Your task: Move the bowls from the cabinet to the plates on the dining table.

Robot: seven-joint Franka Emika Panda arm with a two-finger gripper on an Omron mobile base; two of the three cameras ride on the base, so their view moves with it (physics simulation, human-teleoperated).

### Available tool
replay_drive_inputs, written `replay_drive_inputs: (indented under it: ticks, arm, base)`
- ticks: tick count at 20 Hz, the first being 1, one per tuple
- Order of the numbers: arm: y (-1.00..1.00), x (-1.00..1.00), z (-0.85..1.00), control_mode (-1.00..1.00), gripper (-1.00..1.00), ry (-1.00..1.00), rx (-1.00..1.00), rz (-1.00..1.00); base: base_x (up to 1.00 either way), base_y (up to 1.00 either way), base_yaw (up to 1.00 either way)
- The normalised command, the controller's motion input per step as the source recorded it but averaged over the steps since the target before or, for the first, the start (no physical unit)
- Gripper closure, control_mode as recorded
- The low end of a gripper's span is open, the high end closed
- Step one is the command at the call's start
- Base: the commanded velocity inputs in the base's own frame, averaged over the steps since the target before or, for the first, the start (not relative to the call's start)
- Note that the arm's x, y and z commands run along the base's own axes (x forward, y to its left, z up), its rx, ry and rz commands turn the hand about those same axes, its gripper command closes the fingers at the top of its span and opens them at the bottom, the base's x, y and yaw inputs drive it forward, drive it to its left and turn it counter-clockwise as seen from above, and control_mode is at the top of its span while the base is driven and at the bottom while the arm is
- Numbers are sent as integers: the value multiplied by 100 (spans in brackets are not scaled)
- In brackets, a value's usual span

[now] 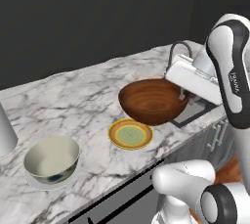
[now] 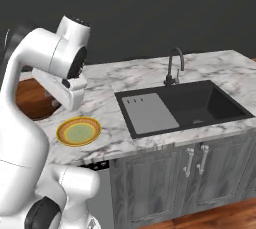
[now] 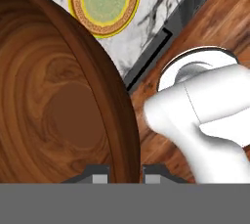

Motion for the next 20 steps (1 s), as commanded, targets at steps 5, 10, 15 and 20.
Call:
replay_drive_inputs:
  ticks: [5,10,15,20]
  arm:
    - [-17,55,-23,-100,100,-7,-12,29]
    - [-11,47,-31,-100,100,-3,-3,24]
    - [-3,40,-32,-100,100,0,0,19]
    - [-3,49,-24,-100,100,0,0,14]
  base:
    - [0,0,0]
    - [0,0,0]
    - [0,0,0]
    - [0,0,0]
